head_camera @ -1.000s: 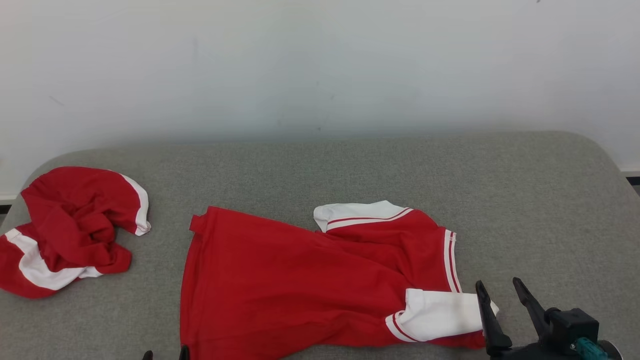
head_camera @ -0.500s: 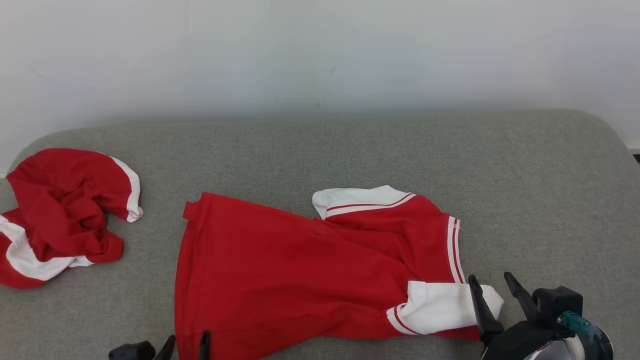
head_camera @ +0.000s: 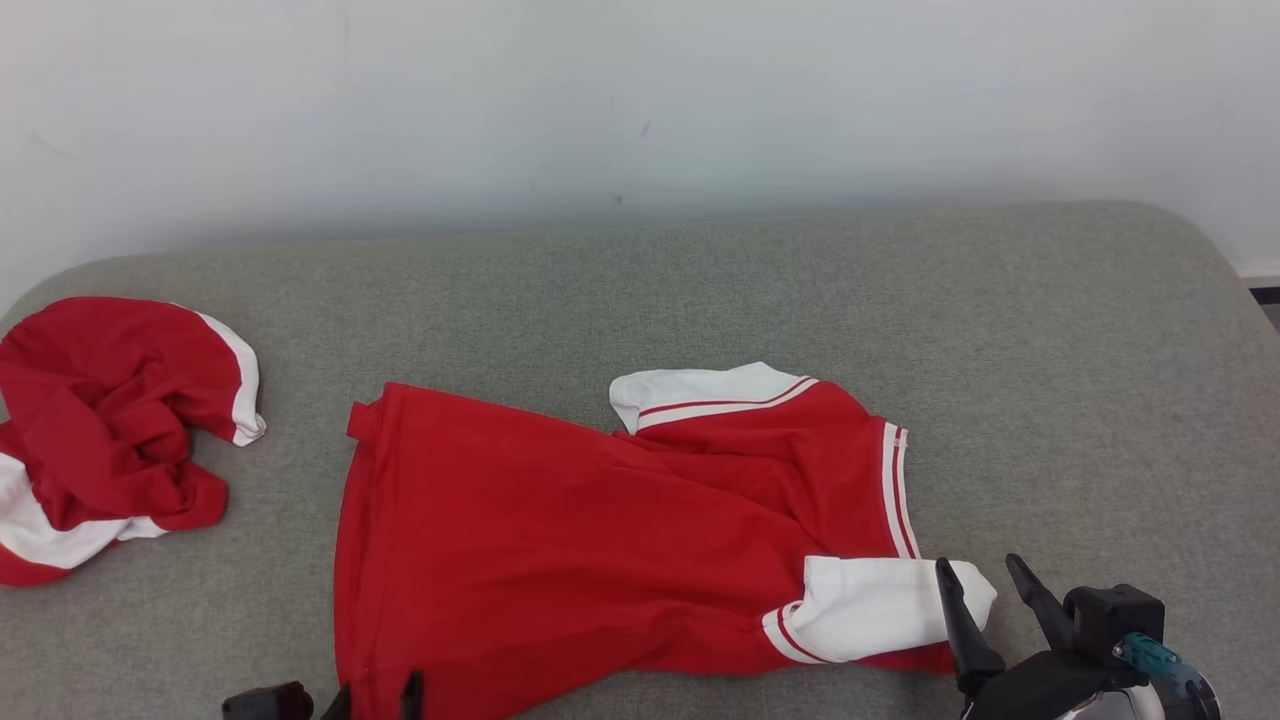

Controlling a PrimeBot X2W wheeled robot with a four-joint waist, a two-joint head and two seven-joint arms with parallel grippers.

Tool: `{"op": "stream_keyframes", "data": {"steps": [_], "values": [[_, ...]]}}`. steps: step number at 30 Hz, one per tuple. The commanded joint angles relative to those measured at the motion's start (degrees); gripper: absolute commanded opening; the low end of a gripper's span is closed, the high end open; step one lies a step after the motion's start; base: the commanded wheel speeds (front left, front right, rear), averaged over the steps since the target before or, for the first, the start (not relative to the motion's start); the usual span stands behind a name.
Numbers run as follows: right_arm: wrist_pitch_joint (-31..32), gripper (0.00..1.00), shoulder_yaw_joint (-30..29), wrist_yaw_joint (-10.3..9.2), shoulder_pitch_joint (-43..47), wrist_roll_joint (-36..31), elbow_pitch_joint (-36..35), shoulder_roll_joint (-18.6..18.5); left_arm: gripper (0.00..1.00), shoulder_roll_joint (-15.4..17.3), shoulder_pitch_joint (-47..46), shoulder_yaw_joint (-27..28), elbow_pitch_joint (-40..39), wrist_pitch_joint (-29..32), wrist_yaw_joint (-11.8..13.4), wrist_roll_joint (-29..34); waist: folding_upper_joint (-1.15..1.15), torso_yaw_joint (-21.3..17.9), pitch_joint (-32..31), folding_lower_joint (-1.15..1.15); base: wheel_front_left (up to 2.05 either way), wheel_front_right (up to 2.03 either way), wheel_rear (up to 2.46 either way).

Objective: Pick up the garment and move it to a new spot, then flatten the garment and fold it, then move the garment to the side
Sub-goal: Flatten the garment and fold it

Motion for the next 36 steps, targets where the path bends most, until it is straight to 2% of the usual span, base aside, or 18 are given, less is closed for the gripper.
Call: {"op": "stream_keyframes", "data": {"steps": [1, 10, 11, 13, 15, 16, 17, 18, 28, 36], "values": [[-0.2, 1.00, -0.1, -0.15, 0.5, 0.2, -0.1, 0.1, 1.00, 0.4, -0.9, -0.1, 0.2, -0.6, -0.3, 0.0, 0.00, 0.0, 0.1, -0.01, 0.00, 0.00, 0.00], [-0.1, 1.00, 0.1, -0.14, 0.5, 0.0, -0.6, -0.2, 1.00, 1.0, -3.2, -2.3, 2.3, -2.3, -0.8, -0.7, 0.00, -0.1, 0.6, -0.01, 0.00, 0.00, 0.00], [0.0, 1.00, 0.1, -0.15, 0.5, 0.1, -0.7, -0.3, 0.97, 1.1, -3.5, -2.6, 2.6, -2.5, -0.8, -0.6, 0.00, -0.1, 0.6, -0.01, 0.00, 0.00, 0.00], [0.2, 1.00, 0.2, -0.14, 0.5, 0.0, -0.8, -0.4, 0.82, 1.4, -3.9, -3.3, 3.1, -3.0, -0.9, -0.1, 0.00, -0.1, 0.7, -0.01, 0.00, 0.00, 0.00], [0.3, 1.00, 0.1, -0.14, 0.5, 0.1, -1.1, -0.6, 0.49, 1.5, -4.3, -3.7, 3.4, -3.7, -1.0, 0.0, 0.00, -0.2, 0.9, -0.01, 0.00, 0.00, 0.00], [0.2, 1.00, -0.1, -0.14, 0.5, 0.1, -1.2, -0.6, 0.44, 1.6, -4.5, -3.9, 3.6, -4.0, -1.0, 0.0, 0.00, -0.1, 1.0, -0.01, 0.00, 0.00, 0.00], [0.3, 1.00, -0.3, -0.14, 0.5, 0.1, -1.2, -0.7, 0.20, 1.6, -4.7, -4.1, 3.6, -4.1, -1.0, 0.0, 0.00, 0.0, 1.2, -0.01, 0.00, 0.00, 0.00], [0.5, 1.00, -0.5, -0.14, 0.5, 0.2, -1.2, -0.7, 0.00, 1.7, -4.9, -4.2, 3.8, -4.5, -1.1, 0.0, 0.00, 0.1, 1.4, -0.01, 0.00, 0.00, 0.00], [6.9, 1.00, -5.6, -0.14, -1.4, 2.0, -0.4, 0.3, 0.00, 2.1, -5.7, -4.6, 5.5, -7.9, -1.1, -0.5, 0.00, 1.1, 3.1, -0.01, 0.00, 0.00, 0.00], [13.9, 1.00, -5.0, -0.14, -2.0, 8.9, -0.8, 1.2, 0.00, 1.9, -5.8, -5.2, 6.3, -8.7, -1.1, -1.2, 0.00, 1.2, 3.8, -0.01, 0.00, 0.00, 0.00]]}}
